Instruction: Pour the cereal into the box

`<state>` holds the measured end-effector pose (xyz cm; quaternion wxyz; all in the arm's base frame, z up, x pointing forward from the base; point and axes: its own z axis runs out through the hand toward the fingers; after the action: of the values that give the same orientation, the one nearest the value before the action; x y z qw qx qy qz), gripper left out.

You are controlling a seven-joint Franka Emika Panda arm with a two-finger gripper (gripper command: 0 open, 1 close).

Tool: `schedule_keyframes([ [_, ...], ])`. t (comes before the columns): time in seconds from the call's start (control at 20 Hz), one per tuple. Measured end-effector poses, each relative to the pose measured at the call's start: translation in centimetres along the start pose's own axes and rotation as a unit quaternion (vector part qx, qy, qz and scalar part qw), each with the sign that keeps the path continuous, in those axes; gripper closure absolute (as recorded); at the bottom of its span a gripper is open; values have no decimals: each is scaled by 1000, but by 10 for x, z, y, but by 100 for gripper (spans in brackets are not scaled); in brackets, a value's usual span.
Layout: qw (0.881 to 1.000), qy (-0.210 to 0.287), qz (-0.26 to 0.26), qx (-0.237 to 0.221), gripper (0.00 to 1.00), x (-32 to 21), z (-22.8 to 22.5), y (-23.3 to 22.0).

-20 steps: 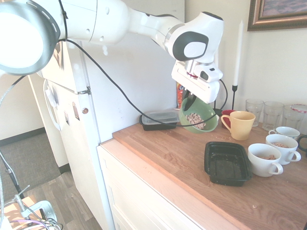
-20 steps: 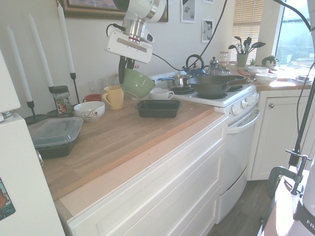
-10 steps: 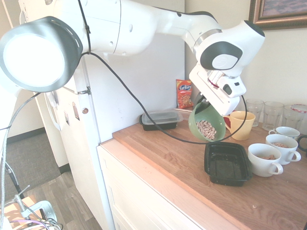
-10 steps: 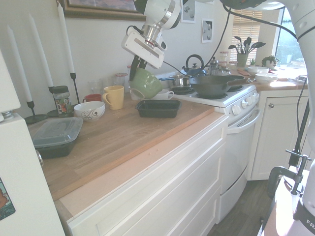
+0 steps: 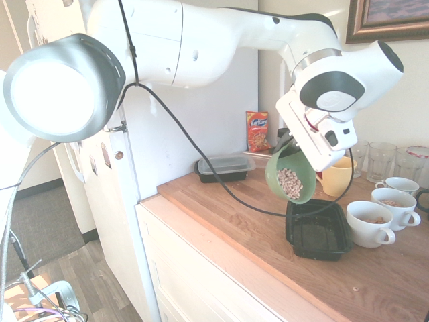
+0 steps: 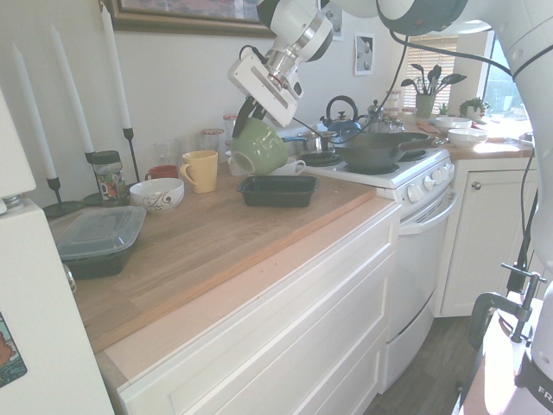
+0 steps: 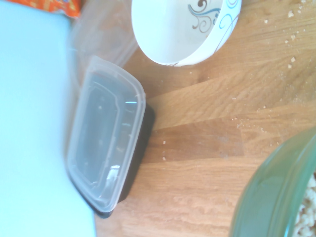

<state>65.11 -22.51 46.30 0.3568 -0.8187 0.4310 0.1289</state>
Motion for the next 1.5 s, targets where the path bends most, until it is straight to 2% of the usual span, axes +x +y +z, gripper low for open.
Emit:
schedule_keyframes([
  [0.5,997,-52,-20,58,100,22,20,11],
  [0.9,993,-59,-38,96,100,36,14,24],
  [1.5,981,-92,-16,168,100,76,16,60],
])
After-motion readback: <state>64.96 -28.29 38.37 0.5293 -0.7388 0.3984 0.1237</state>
